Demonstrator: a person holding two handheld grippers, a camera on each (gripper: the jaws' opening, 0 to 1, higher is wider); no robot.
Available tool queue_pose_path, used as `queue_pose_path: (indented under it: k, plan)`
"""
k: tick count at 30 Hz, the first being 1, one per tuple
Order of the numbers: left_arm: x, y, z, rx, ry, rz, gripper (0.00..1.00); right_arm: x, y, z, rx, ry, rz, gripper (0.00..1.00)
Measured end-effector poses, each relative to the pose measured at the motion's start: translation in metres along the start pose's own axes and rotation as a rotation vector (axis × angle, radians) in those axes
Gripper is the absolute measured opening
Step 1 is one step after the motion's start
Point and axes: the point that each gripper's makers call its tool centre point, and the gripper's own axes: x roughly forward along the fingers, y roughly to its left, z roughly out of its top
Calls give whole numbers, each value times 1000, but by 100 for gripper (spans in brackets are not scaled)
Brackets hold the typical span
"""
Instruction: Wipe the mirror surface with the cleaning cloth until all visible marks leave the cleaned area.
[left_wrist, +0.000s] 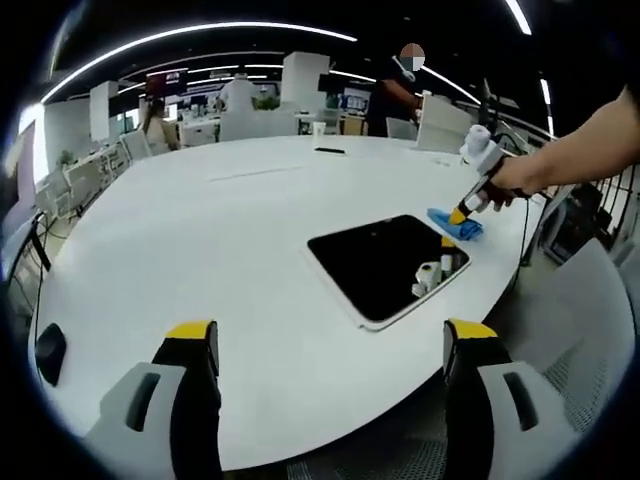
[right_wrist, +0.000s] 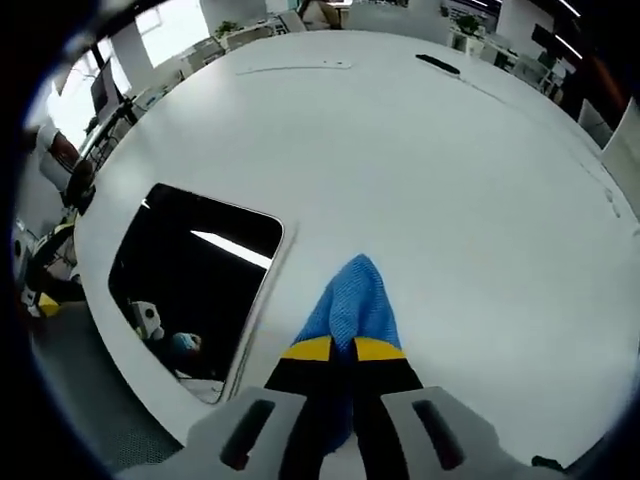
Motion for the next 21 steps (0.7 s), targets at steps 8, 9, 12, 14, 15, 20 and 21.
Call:
queue_pose_path:
  k: [8,9,12,14,15,20,21]
  plan:
    - [1,-7,-5,-1,21,-36,98,0,1,-1,34,28,5,1]
    - [1,-7,-4,-1,17,-39,98,0,1,-1,-19,29,5,1]
    - [1,-7,-5,5,20,-40,99,0,1,0,7,40,-9,1]
    - [2,-7,-4,3,17,-44,99,0,0,1,-2,45,-4,1]
    - [2,-7,-5,2,20,-46,99,0,-1,1,14,55,0,1]
    - [2,-5,-7,-15,26,-38,99,-8,4,14,91,41,10,0]
    - [2,-5,-7,-19,24,-40,99,-9,6,17,90,40,13,0]
